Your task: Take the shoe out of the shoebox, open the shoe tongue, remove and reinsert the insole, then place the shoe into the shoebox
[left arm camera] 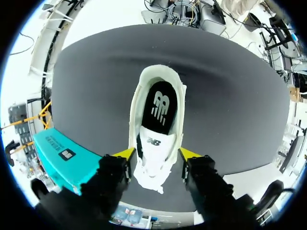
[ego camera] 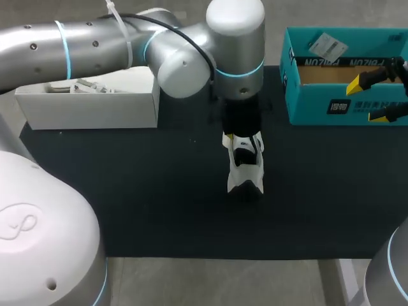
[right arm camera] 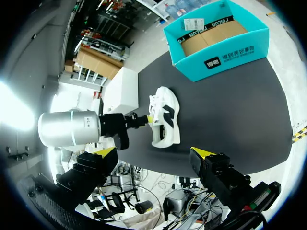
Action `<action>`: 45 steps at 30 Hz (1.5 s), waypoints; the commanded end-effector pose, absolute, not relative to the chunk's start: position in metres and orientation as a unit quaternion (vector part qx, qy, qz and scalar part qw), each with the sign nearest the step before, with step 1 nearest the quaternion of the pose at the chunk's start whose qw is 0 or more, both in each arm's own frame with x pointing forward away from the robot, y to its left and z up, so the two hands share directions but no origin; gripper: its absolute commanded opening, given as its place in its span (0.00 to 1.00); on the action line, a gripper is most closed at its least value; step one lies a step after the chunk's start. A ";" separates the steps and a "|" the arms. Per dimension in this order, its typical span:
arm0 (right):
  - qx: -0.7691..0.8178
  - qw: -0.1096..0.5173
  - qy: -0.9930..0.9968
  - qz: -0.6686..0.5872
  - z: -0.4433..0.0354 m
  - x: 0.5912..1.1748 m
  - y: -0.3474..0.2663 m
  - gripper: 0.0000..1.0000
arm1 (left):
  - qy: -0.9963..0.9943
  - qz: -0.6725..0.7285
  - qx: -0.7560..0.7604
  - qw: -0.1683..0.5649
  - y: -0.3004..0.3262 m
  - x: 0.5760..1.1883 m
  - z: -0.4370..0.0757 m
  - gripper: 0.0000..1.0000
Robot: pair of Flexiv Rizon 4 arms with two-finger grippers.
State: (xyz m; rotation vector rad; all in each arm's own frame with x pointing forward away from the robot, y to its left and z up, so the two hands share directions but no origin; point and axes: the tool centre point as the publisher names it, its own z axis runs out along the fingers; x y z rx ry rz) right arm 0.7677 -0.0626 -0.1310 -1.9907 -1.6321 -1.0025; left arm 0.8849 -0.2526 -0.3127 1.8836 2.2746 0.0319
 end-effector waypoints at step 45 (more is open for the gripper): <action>-0.708 0.188 -0.580 -0.356 -0.131 0.768 -0.062 1.00 | 0.896 -0.022 0.442 0.028 -0.268 0.892 -0.365 0.00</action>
